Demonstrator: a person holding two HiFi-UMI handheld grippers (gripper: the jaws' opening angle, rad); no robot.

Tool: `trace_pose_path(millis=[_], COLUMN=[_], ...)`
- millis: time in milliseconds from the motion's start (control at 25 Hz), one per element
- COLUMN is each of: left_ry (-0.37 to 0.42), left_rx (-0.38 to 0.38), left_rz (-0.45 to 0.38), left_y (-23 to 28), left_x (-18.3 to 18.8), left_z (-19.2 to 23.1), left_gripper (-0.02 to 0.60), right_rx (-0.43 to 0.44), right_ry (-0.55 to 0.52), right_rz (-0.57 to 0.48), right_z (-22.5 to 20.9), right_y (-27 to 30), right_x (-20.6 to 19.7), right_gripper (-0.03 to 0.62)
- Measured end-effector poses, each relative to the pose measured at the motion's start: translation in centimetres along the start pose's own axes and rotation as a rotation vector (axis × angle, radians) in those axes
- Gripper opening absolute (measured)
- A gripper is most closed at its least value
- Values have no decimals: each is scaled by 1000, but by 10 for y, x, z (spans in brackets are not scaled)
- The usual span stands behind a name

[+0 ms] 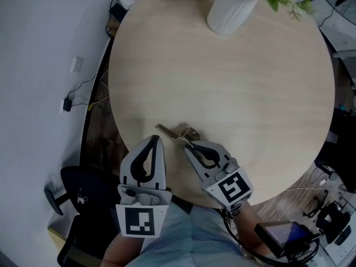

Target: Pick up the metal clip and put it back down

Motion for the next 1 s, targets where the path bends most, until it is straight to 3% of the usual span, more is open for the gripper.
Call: trace_pose_path(millis=[160, 600, 800, 1000], left_ry=[26, 105, 118, 198], left_rx=[-26, -132, -195, -307], left_rz=[-69, -261, -311, -363], left_y=[-23, -102, -129, -146], left_x=[31, 121, 140, 148], left_z=[-22, -121, -168, -226], left_gripper=[18, 18, 18, 18], right_rx=[-56, -277, -387, -520], right_ry=[37, -58, -96, -128], right_rz=[-57, -322, -404, -471], right_z=[14, 55, 65, 72], right_y=[-33, -173, -241, -317], right_x=[20, 93, 110, 111], right_gripper=[57, 57, 57, 57])
Point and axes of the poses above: the fingertips, and each gripper's own axes: y forward along the fingers, z to its left, x out of its top, the point moved 8 cm from there along -y, backward along the fingers, and after that the axes turned 2 degrees about -z, right-handed, at the moved point
